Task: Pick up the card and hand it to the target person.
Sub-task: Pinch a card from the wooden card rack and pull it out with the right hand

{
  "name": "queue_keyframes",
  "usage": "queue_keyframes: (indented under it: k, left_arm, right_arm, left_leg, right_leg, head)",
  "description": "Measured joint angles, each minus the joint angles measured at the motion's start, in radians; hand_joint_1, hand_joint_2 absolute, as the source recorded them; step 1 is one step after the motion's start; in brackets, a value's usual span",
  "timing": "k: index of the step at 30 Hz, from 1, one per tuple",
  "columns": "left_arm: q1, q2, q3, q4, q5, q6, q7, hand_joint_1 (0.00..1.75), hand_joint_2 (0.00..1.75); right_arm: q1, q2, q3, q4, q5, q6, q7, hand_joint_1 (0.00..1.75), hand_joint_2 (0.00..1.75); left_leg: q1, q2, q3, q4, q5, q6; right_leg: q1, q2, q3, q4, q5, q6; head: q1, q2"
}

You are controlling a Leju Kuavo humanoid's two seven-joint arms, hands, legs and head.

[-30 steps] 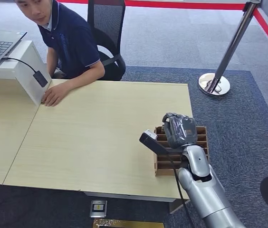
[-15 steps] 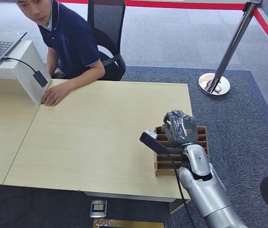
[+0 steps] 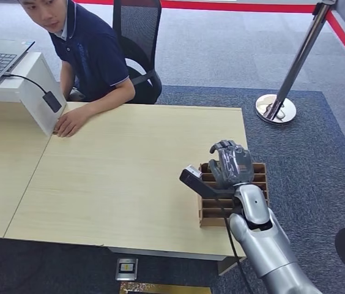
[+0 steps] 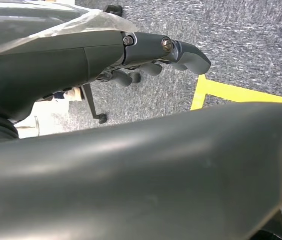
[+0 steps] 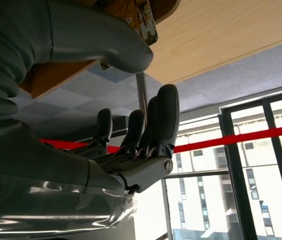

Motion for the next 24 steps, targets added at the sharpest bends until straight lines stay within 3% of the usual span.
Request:
queue_keyframes:
  k: [24]
  left_arm:
    - [0.000,0.000,-0.002,0.000,0.000,0.000,0.006,0.00,0.00]
  right_arm:
    - [0.017,-0.011,-0.002,0.047,0.002,-0.011,0.022,0.90,1.75]
  left_leg:
    - [0.000,0.000,0.000,0.000,0.000,0.000]
  right_leg:
    - [0.000,0.000,0.000,0.000,0.000,0.000]
  head:
    - [0.000,0.000]
